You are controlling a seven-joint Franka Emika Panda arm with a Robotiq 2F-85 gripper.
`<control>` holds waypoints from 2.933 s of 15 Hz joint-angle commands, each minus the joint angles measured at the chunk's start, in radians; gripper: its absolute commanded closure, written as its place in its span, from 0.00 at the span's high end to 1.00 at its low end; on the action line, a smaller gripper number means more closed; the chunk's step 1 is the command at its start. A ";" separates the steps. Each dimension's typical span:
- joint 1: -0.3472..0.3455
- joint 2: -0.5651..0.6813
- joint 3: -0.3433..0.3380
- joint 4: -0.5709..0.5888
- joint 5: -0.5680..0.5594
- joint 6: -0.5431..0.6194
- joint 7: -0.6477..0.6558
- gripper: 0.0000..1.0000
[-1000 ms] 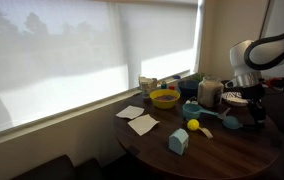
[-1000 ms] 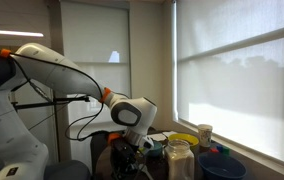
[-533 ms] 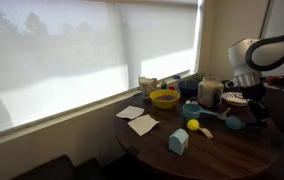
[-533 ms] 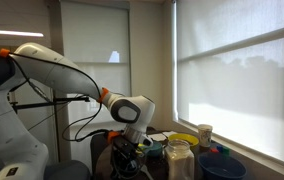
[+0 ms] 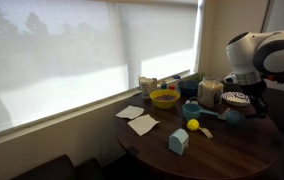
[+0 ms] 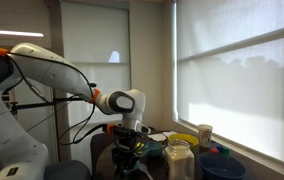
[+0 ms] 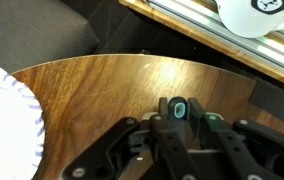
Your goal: Pick up the upside down measuring spoon and put it the right way up on the table
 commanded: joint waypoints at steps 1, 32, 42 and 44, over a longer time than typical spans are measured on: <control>0.031 -0.048 0.044 -0.022 -0.059 0.008 0.047 0.06; 0.002 0.076 -0.166 -0.021 0.231 -0.003 -0.349 0.83; -0.062 0.087 -0.223 -0.020 0.375 -0.018 -0.366 0.55; -0.071 0.087 -0.230 -0.019 0.392 -0.017 -0.363 0.40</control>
